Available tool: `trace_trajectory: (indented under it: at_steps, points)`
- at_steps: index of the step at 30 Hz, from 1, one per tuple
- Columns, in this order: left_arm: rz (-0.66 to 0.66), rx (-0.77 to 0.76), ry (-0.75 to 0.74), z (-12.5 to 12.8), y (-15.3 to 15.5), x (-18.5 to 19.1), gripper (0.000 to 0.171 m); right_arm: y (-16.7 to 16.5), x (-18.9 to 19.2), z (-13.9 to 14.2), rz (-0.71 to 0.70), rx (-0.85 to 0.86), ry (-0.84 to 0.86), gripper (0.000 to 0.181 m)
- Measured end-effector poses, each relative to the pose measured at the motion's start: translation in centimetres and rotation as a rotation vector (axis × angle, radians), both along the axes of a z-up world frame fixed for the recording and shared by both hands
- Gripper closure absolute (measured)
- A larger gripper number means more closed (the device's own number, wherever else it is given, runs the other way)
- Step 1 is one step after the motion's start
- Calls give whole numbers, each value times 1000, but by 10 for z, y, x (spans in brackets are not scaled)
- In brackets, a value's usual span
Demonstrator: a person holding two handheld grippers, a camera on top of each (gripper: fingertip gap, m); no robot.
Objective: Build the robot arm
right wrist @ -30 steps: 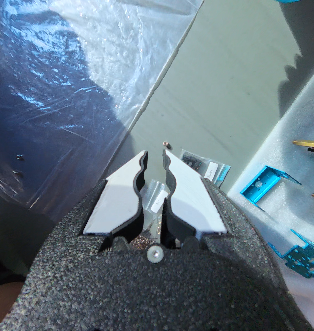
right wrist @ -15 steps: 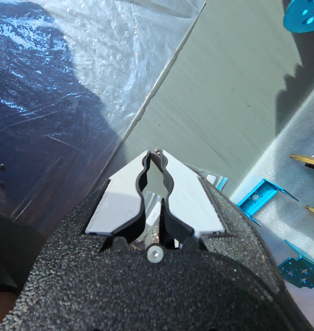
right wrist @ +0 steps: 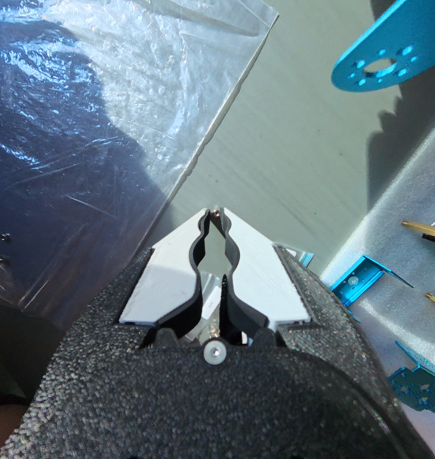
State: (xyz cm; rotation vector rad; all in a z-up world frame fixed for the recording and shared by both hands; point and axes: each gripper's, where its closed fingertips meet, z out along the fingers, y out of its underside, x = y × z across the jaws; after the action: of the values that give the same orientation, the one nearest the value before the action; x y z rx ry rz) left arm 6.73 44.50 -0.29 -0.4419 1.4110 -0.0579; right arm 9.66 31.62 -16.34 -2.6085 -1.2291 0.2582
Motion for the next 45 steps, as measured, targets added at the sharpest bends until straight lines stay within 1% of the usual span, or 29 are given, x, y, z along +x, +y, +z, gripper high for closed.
trace_trajectory:
  at_steps: [5, 8, 18, 21, 24, 28, 32, 35, 37, 39, 42, 43, 45]
  points:
    - [-3, 5, 3, -1, -1, -1, 98, 0, 1, -1, 2, 2, -15, 176]
    - [-3, 5, 3, 0, -1, -2, 98, 1, 6, -1, -2, 11, -56, 175]
    - [-4, 10, 7, 0, 0, -5, 98, 1, 7, -1, -17, -3, -56, 177]
    - [-14, 16, 12, -1, -3, -4, 98, -1, 6, 2, -15, -8, -17, 177]
    - [-35, 33, 37, -8, -10, -2, 98, -1, 4, 17, -10, 26, 19, 177]
    - [-76, 59, 88, -26, -30, 5, 98, -3, -14, 61, 27, 131, 77, 177]
    - [-129, 97, 123, -41, -61, 9, 98, -6, -35, 107, 76, 265, 101, 177]
    - [-140, 152, 128, -48, -78, 11, 98, -6, -47, 131, 97, 355, 76, 178]
    - [-151, 181, 124, -52, -88, 12, 98, -3, -41, 132, 79, 375, 4, 181]
    - [-156, 188, 122, -53, -96, 13, 98, 1, -30, 124, 45, 362, -66, 181]
    - [-171, 161, 132, -56, -104, 14, 98, 3, -22, 114, 14, 330, -75, 181]
    - [-167, 170, 137, -56, -103, 14, 98, 3, -20, 113, 1, 317, -69, 181]
    - [-126, 202, 113, -49, -87, 13, 98, -3, -25, 113, 9, 290, -29, 181]
